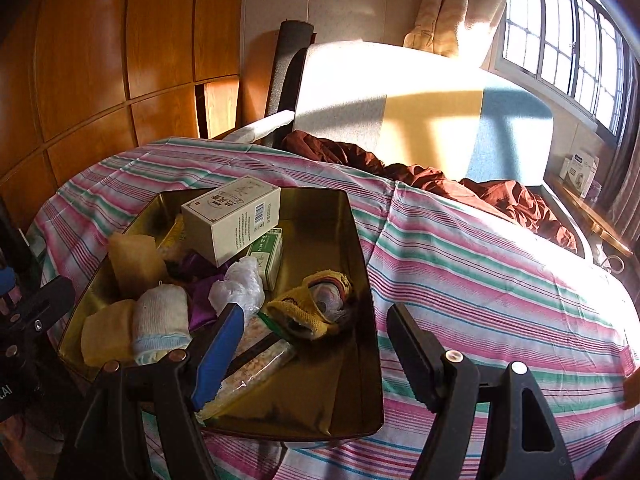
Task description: Organize objects
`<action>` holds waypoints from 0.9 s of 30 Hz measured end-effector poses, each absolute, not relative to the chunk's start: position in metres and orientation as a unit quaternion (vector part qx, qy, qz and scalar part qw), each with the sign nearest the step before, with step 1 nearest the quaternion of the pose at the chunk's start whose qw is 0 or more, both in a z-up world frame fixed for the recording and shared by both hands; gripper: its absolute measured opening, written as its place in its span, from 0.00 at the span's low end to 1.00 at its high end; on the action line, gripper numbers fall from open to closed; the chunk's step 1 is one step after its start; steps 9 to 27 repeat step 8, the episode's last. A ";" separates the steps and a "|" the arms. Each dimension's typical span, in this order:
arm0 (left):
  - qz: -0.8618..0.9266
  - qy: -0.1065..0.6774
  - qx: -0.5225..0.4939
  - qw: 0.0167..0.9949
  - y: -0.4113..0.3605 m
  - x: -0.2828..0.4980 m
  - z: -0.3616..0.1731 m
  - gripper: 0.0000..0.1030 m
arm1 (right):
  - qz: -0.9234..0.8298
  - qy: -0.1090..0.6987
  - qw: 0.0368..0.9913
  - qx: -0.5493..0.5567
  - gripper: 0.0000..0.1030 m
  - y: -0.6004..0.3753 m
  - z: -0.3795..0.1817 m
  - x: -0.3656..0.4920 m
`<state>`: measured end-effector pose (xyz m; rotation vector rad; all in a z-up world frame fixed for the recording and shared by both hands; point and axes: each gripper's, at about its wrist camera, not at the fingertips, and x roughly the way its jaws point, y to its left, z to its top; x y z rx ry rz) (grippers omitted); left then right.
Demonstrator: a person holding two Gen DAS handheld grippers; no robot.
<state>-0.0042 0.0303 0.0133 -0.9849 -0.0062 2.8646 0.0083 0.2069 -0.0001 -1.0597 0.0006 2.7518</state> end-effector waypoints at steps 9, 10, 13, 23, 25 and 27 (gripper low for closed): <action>0.944 -0.002 -0.325 0.059 0.029 -0.003 0.011 1.00 | 0.929 -0.004 0.087 -0.361 0.73 0.200 -0.001 0.006; 0.944 -0.002 -0.325 0.059 0.029 -0.003 0.011 1.00 | 0.929 -0.004 0.087 -0.361 0.73 0.200 -0.001 0.006; 0.944 -0.002 -0.325 0.059 0.029 -0.003 0.011 1.00 | 0.929 -0.004 0.087 -0.361 0.73 0.200 -0.001 0.006; 0.944 -0.002 -0.325 0.059 0.029 -0.003 0.011 1.00 | 0.929 -0.004 0.087 -0.361 0.73 0.200 -0.001 0.006; 0.944 -0.002 -0.325 0.059 0.029 -0.003 0.011 1.00 | 0.929 -0.004 0.087 -0.361 0.73 0.200 -0.001 0.006; 0.944 -0.002 -0.325 0.059 0.029 -0.003 0.011 1.00 | 0.929 -0.004 0.087 -0.361 0.73 0.200 -0.001 0.006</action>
